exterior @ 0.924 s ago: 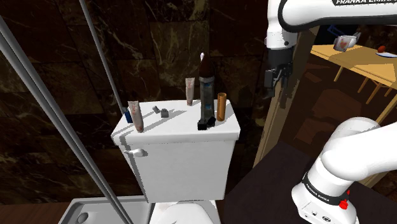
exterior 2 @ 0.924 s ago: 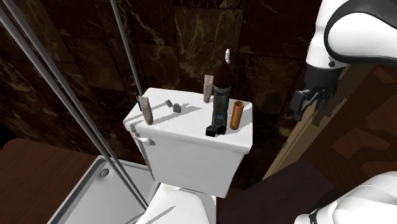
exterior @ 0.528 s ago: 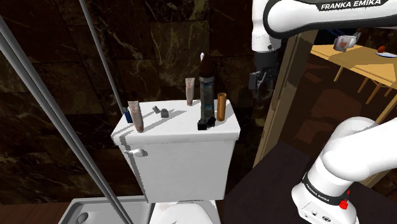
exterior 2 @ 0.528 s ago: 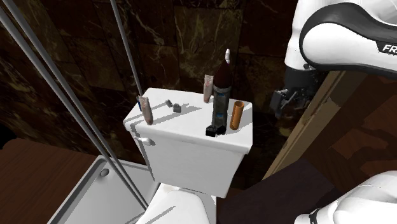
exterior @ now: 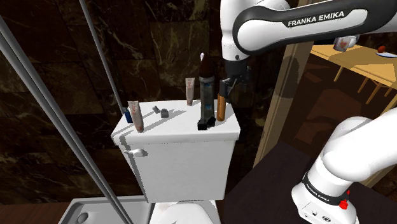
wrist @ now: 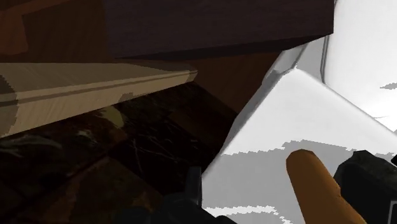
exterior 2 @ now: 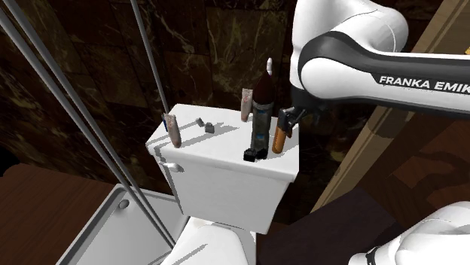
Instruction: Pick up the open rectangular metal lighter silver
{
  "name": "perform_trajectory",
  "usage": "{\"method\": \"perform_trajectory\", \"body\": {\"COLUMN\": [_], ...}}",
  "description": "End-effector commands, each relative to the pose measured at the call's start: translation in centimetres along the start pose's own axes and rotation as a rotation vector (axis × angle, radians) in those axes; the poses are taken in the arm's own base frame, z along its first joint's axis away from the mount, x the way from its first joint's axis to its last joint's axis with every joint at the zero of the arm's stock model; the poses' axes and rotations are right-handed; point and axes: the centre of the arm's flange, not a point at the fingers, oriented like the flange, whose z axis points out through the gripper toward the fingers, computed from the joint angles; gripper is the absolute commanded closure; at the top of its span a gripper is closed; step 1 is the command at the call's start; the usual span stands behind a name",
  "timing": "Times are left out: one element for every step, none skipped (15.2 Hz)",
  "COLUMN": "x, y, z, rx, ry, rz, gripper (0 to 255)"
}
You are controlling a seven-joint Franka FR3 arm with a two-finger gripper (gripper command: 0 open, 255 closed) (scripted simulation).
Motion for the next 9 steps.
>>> {"method": "perform_trajectory", "body": {"x": [1.3, 2.0, 2.6, 3.3, 3.9, 4.6, 5.3, 5.9, 6.6], "y": [-2.3, -3.4, -4.6, -5.7, -6.8, -7.9, -9.1, -10.2, -11.3], "z": [-0.1, -0.1, -0.1, -0.1, -0.1, -0.1, -0.1, -0.2, -0.2], "rx": [-0.017, -0.026, -0.035, -0.044, -0.053, -0.062, -0.071, -0.080, -0.089], "ry": [0.031, 0.045, 0.059, 0.074, 0.088, 0.103, 0.117, 0.131, 0.146], "rz": [0.008, 0.011, 0.015, 0.018, 0.021, 0.025, 0.028, 0.032, 0.035], "gripper": [0, 0, 0, 0, 0, 0, 0, 0, 0]}}
